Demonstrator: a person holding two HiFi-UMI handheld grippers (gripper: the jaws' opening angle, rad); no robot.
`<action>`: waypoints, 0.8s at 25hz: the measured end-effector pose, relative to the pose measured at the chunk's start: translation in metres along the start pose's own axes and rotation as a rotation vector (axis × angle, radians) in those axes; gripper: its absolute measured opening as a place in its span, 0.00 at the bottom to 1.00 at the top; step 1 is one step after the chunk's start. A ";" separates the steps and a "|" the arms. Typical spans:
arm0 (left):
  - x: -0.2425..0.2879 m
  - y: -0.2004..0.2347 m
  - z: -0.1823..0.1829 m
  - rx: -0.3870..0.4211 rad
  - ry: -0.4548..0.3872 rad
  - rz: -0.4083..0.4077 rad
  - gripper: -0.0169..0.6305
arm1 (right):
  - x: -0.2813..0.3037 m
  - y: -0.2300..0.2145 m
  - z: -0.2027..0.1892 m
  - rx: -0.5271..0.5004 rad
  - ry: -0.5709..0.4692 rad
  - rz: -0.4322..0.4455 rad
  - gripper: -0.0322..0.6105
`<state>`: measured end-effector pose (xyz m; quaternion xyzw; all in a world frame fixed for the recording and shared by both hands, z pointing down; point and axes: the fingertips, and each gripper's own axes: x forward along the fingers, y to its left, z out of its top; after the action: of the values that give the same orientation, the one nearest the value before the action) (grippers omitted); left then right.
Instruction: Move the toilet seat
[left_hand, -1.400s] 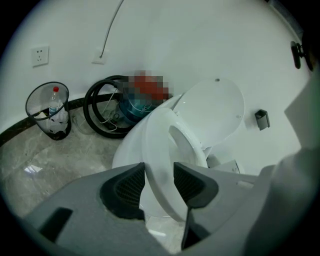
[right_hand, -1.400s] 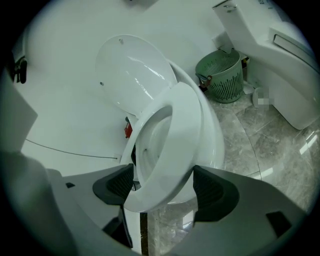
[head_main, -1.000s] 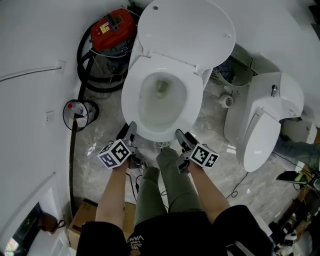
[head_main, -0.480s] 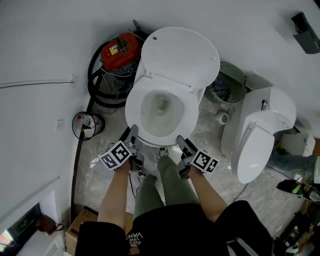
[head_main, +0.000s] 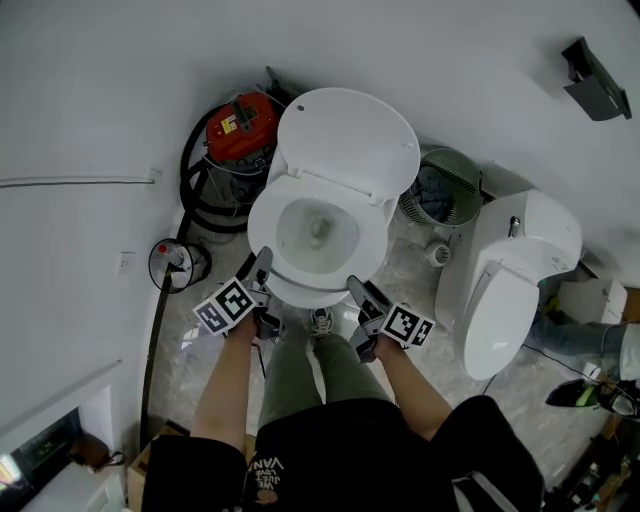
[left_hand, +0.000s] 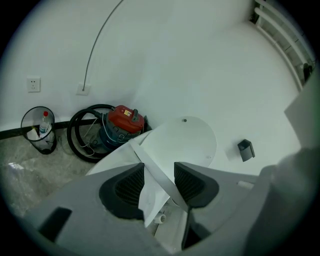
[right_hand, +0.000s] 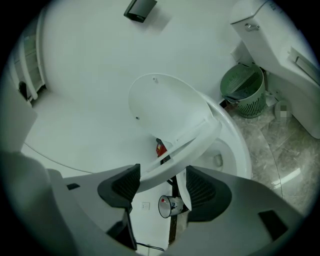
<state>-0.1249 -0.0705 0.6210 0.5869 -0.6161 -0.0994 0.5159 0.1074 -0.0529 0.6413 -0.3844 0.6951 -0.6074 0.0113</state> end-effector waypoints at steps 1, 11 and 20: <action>0.001 -0.003 0.002 0.001 0.002 -0.004 0.31 | 0.000 0.002 0.003 0.002 -0.005 0.003 0.47; 0.011 -0.030 0.024 0.016 0.023 -0.073 0.35 | 0.002 0.021 0.030 0.054 -0.099 0.022 0.48; 0.026 -0.063 0.049 0.050 0.068 -0.144 0.40 | 0.003 0.041 0.070 0.128 -0.231 0.026 0.50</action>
<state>-0.1166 -0.1335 0.5664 0.6453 -0.5567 -0.1009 0.5134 0.1178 -0.1142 0.5897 -0.4413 0.6538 -0.6020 0.1238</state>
